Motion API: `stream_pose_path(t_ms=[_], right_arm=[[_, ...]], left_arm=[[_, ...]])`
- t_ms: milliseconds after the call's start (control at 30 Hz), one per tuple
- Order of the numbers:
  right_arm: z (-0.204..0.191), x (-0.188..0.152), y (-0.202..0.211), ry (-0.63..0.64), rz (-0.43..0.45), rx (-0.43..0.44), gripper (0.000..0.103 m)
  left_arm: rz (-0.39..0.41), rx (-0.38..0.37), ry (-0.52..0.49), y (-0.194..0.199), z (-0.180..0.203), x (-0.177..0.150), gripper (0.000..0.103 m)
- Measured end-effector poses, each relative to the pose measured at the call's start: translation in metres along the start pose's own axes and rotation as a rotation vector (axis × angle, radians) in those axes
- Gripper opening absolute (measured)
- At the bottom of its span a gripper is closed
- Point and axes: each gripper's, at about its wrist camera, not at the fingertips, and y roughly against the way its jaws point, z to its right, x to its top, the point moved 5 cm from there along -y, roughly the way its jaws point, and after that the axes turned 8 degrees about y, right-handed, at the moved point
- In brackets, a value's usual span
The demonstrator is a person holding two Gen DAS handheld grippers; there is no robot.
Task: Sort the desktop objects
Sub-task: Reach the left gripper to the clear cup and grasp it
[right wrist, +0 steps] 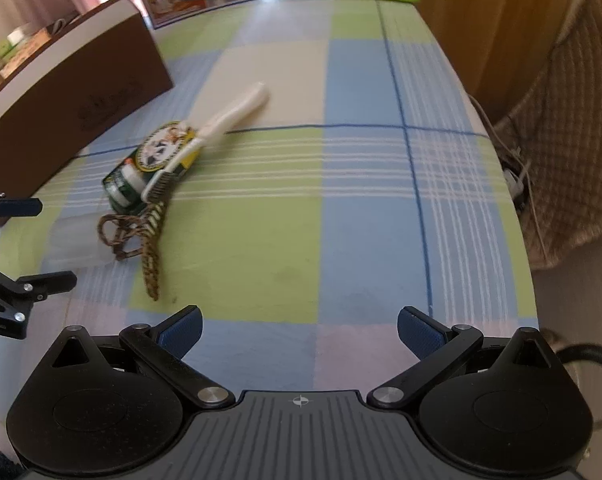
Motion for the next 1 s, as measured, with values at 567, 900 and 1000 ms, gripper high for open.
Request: stream_pose_path(t_ms=[567,900,1000], right_arm=[[-0.014,0.003,-0.010,0.027,-0.025,0.006,0.101],[-0.021,0.010,-0.014,0.060,-0.014,0.022,0.101],[-0.019,0.009,-0.013,0.053,-0.015,0.018,0.101]], left_arm=[[-0.079,-0.011,0.009,-0.007,-0.020,-0.022,0.053],[-0.098,0.005,0.073,0.011,-0.029,-0.033,0.078],[-0.100,0.007,0.077,0.004,-0.027,-0.027,0.078]])
